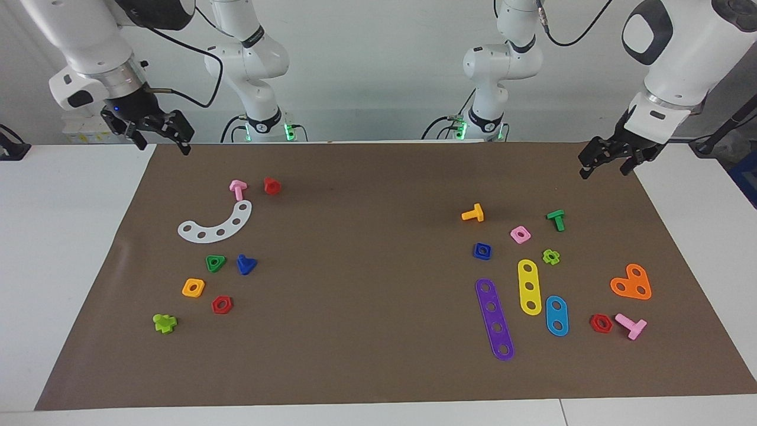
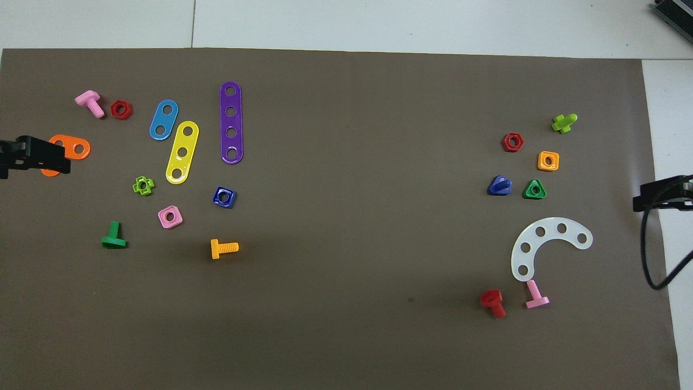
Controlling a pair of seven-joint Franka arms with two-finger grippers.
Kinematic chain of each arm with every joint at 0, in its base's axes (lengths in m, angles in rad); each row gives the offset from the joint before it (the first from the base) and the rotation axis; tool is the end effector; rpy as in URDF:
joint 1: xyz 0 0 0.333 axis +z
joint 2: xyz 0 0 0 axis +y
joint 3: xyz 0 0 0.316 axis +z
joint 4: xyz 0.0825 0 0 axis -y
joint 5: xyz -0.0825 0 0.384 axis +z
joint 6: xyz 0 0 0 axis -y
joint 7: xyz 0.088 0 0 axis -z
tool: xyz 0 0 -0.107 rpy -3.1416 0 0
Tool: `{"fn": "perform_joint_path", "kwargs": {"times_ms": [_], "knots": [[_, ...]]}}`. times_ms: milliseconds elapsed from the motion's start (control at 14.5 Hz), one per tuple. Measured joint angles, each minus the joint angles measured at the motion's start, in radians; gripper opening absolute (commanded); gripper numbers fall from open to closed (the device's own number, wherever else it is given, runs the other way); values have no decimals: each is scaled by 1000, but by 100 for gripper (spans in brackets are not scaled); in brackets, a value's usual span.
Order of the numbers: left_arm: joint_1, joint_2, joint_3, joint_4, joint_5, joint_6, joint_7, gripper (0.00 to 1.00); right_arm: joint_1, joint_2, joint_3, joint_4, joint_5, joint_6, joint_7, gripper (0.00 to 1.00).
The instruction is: Unscrew and place screws in storage area
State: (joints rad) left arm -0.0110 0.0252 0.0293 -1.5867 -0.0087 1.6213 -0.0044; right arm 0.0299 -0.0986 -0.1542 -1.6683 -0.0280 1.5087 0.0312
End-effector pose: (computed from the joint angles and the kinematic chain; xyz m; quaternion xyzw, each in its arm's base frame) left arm 0.5664 0.0093 0.6073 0.9999 0.0115 0.0047 0.0039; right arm 0.5117 -0.0712 0.6257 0.9965 -0.0775 -0.0313 0.0050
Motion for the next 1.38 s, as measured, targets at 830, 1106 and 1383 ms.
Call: {"fn": "perform_joint_path", "kwargs": {"times_ms": [830,1106,1383], "knots": [[-4,-21,2,90,0,-87,0,100,19,7,20,90,-2,-72,-29,100],[-8,-21,0,88,0,-89,0,100,23,7,21,89,-19,-72,-29,100],[-8,-23,0,70,0,-89,0,100,66,8,22,76,-20,-47,7,100]]}}
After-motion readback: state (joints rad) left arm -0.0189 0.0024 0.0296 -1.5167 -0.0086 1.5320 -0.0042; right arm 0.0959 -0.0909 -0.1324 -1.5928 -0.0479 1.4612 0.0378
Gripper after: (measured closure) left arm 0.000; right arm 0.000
